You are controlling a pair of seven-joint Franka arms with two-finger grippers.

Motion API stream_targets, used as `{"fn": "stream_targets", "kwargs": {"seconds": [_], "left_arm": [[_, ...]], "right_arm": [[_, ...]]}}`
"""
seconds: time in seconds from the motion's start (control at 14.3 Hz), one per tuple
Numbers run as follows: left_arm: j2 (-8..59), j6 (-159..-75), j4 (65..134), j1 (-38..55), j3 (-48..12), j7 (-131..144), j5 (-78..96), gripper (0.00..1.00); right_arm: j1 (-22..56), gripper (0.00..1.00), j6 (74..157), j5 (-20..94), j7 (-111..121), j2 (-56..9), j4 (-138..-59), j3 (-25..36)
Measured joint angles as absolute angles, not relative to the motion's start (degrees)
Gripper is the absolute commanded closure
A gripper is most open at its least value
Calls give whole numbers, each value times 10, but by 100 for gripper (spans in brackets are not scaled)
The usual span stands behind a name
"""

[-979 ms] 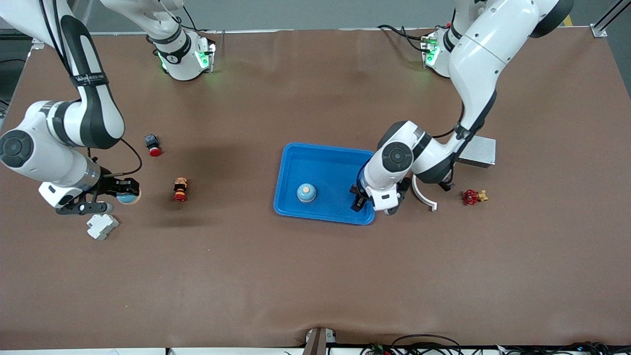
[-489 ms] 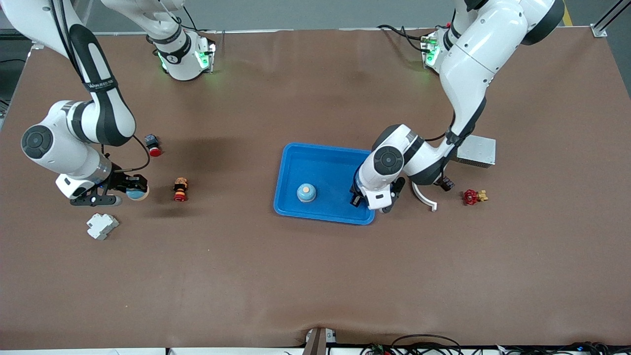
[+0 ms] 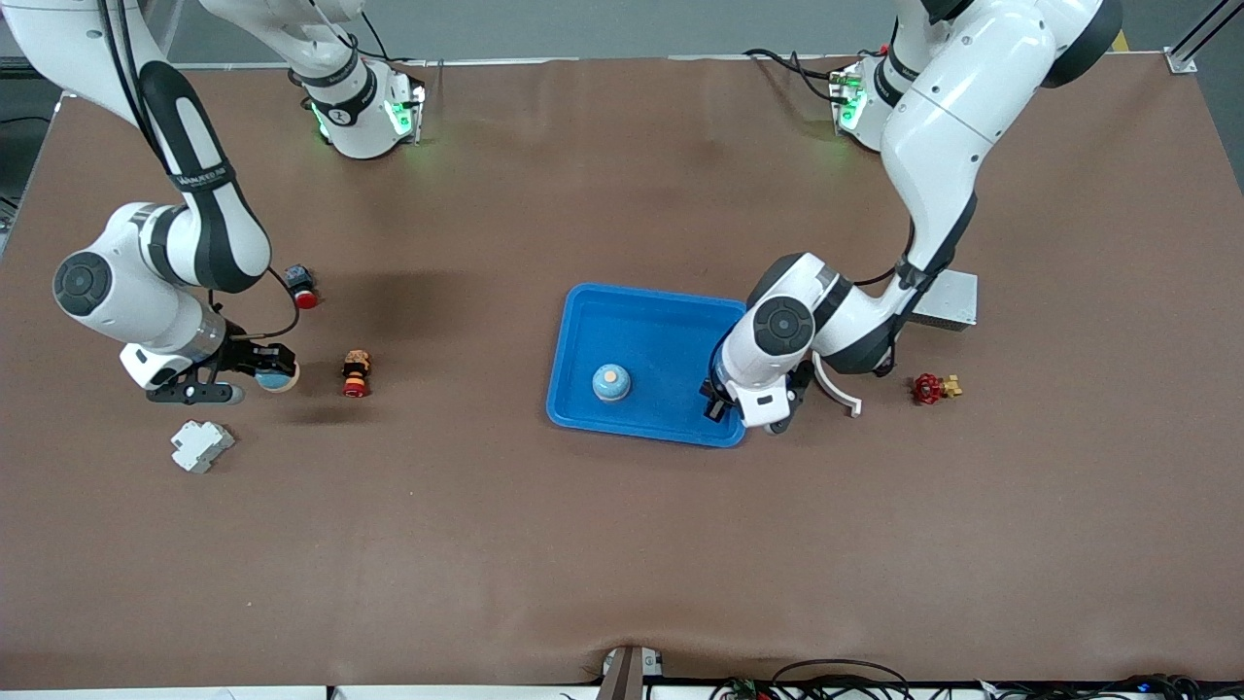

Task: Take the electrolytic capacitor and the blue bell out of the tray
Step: 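Place the capacitor by the red valve while the right gripper lowers the bell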

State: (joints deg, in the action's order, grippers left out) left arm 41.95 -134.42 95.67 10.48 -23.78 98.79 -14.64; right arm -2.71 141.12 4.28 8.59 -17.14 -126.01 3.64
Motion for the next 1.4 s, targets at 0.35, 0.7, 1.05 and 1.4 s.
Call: {"fn": "stream_targets", "kwargs": {"seconds": [0.35, 0.7, 1.05, 1.4], "left_arm": [[341, -1240, 945, 65, -238, 911, -146, 100], [297, -1171, 947, 3, -238, 782, -146, 100], [288, -1144, 955, -88, -237, 625, -146, 100], [288, -1144, 974, -165, -235, 486, -165, 100]], "right_arm": [[-29, 100, 1431, 44, 86, -205, -1259, 36], [-34, 100, 1452, 45, 86, -221, -1257, 36], [-34, 100, 1454, 51, 86, -225, -1254, 36], [-34, 100, 1464, 65, 86, -234, -1250, 32]]}}
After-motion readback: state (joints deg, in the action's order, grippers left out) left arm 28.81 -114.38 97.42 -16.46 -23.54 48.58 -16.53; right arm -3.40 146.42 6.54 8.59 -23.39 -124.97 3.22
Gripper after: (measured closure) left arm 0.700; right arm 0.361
